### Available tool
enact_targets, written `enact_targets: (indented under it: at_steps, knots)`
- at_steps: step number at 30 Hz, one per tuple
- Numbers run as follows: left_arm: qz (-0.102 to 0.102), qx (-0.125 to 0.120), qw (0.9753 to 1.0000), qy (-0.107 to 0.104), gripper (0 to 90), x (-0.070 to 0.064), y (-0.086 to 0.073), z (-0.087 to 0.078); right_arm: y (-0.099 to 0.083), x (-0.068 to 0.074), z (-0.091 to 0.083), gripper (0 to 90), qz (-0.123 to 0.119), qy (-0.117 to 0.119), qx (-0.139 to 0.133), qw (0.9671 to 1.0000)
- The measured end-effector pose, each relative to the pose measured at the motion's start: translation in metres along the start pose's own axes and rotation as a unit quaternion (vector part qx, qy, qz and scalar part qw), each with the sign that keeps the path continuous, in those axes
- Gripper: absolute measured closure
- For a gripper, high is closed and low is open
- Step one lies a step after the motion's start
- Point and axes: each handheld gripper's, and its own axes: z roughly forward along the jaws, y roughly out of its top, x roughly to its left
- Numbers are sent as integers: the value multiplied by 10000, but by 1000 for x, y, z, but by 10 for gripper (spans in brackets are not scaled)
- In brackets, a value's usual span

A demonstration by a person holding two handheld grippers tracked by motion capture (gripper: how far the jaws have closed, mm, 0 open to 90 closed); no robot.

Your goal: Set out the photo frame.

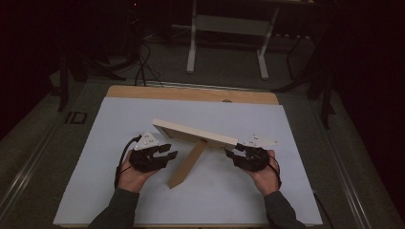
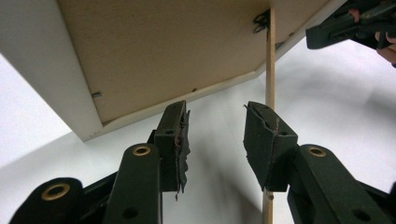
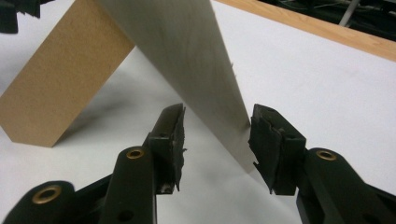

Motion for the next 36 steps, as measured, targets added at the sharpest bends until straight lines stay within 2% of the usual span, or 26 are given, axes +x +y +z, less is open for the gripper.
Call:
enact_targets:
  at_steps: [6, 16, 21, 27, 29, 33, 36]
  knots:
    - [-43, 20, 10000, 63, 595, 2, -1, 1, -4, 0, 2, 521, -27, 2, 151, 9999]
    - [-454, -51, 9989, 131, 595, 11, 0, -3, -12, -2, 4, 528, -128, 89, 432, 9989]
    - [-607, -86, 9979, 226, 612, 13, 0, -4, -14, -10, 3, 551, -124, 165, 573, 9981]
    - [-739, -98, 9963, 419, 645, 15, 1, -5, -14, -19, -5, 634, -108, 106, 622, 9979]
    - [-797, -104, 9953, 532, 659, 15, 1, -5, -13, -21, -6, 672, -65, 23, 589, 9982]
    - [-911, -176, 9939, 596, 685, 17, 1, -7, -8, -22, -8, 745, -17, -128, 487, 9987]
    - [-970, -183, 9928, 680, 698, 19, 1, -7, -4, -22, -8, 812, -19, -133, 419, 9990]
